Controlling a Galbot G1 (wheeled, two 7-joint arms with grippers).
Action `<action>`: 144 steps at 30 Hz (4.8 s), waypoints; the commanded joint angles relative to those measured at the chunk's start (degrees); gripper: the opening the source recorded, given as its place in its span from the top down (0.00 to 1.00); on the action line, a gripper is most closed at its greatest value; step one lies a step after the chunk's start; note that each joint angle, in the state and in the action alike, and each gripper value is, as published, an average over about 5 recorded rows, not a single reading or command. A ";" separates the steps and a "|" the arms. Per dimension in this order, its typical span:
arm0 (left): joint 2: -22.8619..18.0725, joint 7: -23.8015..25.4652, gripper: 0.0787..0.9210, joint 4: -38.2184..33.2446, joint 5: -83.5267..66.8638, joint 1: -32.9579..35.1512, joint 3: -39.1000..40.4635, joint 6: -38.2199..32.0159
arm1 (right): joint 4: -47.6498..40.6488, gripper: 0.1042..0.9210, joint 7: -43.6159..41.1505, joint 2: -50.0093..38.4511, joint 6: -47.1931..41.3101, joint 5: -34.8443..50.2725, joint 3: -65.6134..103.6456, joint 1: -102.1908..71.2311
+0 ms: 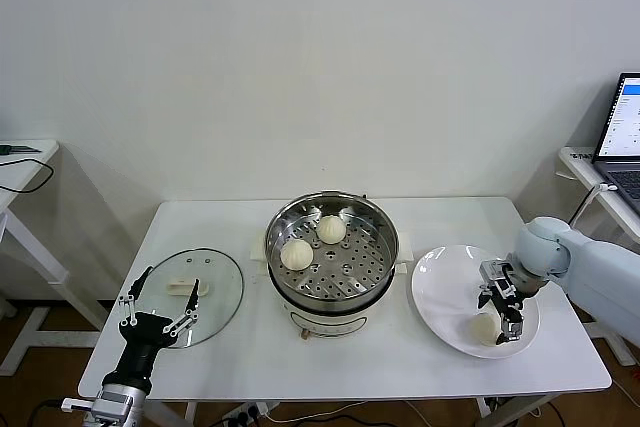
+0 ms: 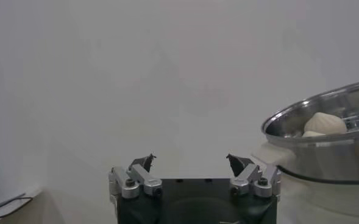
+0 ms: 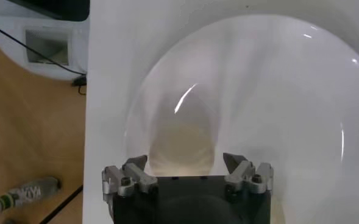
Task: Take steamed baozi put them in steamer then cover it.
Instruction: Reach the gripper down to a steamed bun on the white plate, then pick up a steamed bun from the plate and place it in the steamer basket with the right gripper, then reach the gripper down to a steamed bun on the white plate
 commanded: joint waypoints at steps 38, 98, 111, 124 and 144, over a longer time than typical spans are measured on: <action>0.43 0.03 0.12 0.07 0.07 -0.55 0.41 0.64 | 8.90 0.34 -4.27 6.54 18.35 9.82 -18.57 48.72; 1.45 0.63 0.12 1.53 -1.51 -1.01 -1.77 0.44 | 6.81 0.34 -0.81 39.41 41.91 -1.37 -28.38 34.03; 1.22 0.58 0.12 1.50 -1.46 -0.98 -1.66 0.46 | 7.01 0.13 -0.73 34.63 41.04 0.64 -24.46 36.83; 0.98 0.43 0.12 0.78 -0.77 -0.75 -0.64 0.40 | 7.73 0.12 -6.33 11.34 25.02 14.32 -22.38 45.73; 1.27 0.42 0.12 0.73 0.04 -1.11 0.87 0.53 | -9.89 0.12 -7.44 -1.20 10.31 -1.26 0.11 11.81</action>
